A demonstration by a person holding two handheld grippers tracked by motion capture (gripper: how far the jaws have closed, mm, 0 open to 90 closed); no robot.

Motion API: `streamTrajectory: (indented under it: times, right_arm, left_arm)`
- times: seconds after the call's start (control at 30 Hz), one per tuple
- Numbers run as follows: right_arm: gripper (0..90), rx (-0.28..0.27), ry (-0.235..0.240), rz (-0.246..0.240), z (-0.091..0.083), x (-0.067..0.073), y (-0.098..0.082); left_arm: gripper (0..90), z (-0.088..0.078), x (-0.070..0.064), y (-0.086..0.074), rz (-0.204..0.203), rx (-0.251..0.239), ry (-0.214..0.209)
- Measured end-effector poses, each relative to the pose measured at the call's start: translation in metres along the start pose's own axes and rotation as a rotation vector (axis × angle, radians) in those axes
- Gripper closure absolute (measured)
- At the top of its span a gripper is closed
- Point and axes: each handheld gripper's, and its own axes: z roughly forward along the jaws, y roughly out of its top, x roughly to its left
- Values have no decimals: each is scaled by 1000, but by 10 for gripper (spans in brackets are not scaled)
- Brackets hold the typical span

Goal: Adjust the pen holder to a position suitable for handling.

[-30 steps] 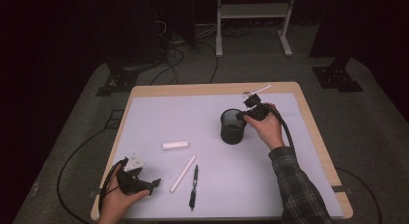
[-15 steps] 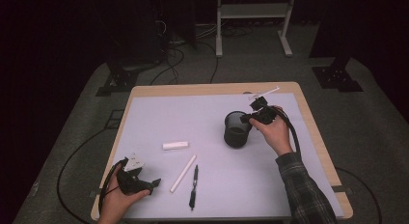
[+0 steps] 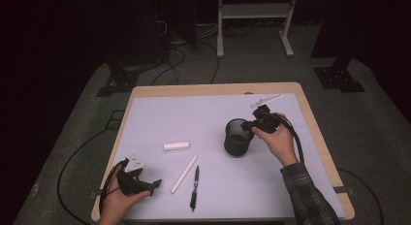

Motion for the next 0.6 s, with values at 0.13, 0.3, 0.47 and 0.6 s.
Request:
streamTrajectory:
  times: [0.13, 0.3, 0.47, 0.6]
  right_arm:
    - [811, -1, 7, -8, -5, 6, -4]
    - [811, -5, 16, -17, -11, 12, -9]
    - [811, -5, 20, -25, -15, 19, -13]
    - [811, -4, 30, -27, -18, 23, -15]
  left_arm:
    - [0, 0, 0, 0, 0, 1, 0]
    - [0, 0, 0, 0, -2, -2, 0]
    - [0, 0, 0, 0, 1, -2, 1]
    - [0, 0, 0, 0, 2, -1, 2]
